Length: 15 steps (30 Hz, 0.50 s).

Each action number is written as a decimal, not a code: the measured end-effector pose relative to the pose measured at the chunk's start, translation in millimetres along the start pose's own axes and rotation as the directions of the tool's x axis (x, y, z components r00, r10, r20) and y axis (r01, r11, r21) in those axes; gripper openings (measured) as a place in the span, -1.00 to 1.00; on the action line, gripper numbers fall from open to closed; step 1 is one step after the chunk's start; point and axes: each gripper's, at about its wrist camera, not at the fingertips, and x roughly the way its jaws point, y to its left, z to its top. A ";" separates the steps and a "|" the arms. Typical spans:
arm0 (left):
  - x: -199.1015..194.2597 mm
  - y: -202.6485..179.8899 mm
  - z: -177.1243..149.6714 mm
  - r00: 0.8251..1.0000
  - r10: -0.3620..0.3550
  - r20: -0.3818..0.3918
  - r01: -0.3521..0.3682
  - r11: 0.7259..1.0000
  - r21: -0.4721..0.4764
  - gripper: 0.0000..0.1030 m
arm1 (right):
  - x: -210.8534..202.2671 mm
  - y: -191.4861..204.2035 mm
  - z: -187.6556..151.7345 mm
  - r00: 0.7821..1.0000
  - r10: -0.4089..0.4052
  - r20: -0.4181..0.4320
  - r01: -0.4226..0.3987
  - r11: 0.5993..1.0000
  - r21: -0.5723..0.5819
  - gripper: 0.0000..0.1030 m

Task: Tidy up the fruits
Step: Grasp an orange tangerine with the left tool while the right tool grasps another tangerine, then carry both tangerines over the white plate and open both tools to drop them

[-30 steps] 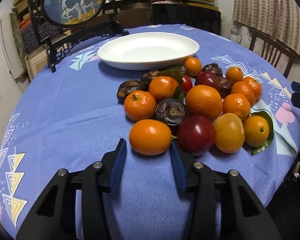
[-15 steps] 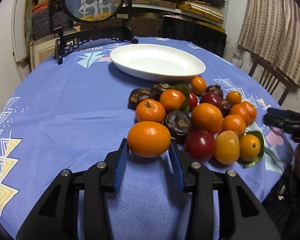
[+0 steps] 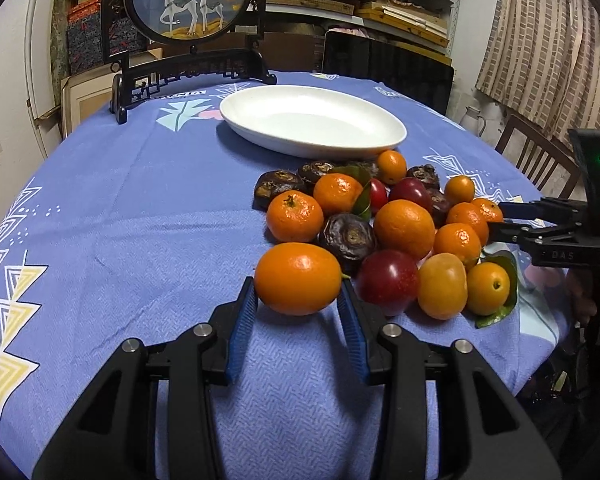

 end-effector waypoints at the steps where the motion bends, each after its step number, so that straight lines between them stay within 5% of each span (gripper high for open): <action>1: 0.1 0.0 0.1 1.000 0.002 -0.001 -0.002 1.000 -0.001 -0.22 | 2.6 -2.2 2.1 1.000 0.011 -0.006 -0.011 1.000 0.005 0.08; 2: 0.6 0.4 0.9 1.000 0.004 -0.003 -0.004 1.000 -0.003 -0.22 | 4.9 -4.1 3.5 0.999 0.040 -0.013 -0.039 0.999 0.012 -0.14; 15: -30.4 -6.1 35.5 0.998 -0.009 0.070 0.009 1.000 0.001 -0.22 | -45.4 -22.3 5.3 0.982 0.161 0.096 -0.167 0.984 0.063 -0.13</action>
